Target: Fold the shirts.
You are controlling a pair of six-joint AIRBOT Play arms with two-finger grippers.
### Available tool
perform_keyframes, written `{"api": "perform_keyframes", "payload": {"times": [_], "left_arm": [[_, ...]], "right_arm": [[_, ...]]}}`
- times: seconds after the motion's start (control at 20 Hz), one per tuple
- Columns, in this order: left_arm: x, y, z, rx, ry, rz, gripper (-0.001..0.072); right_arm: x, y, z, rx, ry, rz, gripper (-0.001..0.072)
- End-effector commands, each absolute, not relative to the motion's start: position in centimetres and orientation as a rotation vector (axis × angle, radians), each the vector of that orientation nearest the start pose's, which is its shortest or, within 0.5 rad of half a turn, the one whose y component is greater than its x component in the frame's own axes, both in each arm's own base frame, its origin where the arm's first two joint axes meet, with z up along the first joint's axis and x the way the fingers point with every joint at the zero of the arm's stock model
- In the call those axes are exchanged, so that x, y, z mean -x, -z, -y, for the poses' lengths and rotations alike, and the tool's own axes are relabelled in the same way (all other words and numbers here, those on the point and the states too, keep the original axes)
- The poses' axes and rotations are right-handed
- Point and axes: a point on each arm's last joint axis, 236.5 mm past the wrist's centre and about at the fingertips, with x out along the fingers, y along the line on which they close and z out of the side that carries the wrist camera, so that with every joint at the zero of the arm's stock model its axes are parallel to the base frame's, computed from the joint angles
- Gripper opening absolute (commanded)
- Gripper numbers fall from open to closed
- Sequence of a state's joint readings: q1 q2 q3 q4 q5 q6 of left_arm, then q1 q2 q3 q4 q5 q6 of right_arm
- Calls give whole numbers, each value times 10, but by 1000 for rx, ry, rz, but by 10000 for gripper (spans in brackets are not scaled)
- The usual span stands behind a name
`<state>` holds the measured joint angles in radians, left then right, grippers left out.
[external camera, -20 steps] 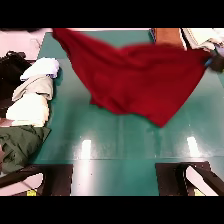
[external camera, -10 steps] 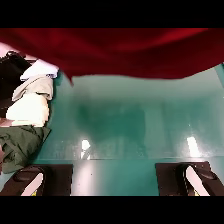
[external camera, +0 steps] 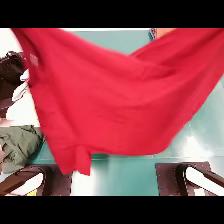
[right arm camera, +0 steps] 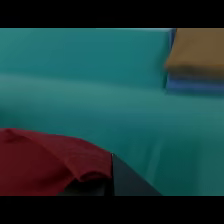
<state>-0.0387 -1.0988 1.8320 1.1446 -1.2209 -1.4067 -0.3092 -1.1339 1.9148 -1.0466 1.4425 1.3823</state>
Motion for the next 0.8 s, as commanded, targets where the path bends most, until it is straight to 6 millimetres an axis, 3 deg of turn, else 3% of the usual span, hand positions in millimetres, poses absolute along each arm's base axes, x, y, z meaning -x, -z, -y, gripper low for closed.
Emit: {"api": "perform_keyframes", "payload": {"times": [0.0,0.05,0.15,0.25,0.3,0.35,0.45,0.55,0.65,0.75], "left_arm": [[-438,-193,126,205,480,-912,25],[-449,-149,127,242,468,-990,25],[-464,-76,124,274,429,-1102,25],[-472,-50,118,298,394,-1146,60],[-477,-51,113,306,379,-1127,363],[-481,-58,105,320,362,-1111,532],[-472,-73,82,335,346,-1140,529],[-448,-77,54,317,303,-1191,528],[-419,-62,31,276,223,-1235,528],[-378,-34,30,277,199,-1305,529]], "right_arm": [[-428,-204,5,-203,-223,-946,15],[-439,-163,3,-212,-227,-1035,15],[-460,-107,-4,-242,-239,-1132,17],[-478,-83,-12,-308,-250,-1158,24],[-485,-83,-20,-344,-279,-1151,144],[-492,-87,-21,-375,-292,-1140,268],[-491,-104,-17,-386,-311,-1128,267],[-473,-119,-9,-367,-318,-1137,267],[-443,-125,-10,-351,-338,-1177,266],[-410,-123,-14,-361,-344,-1213,265]]}}
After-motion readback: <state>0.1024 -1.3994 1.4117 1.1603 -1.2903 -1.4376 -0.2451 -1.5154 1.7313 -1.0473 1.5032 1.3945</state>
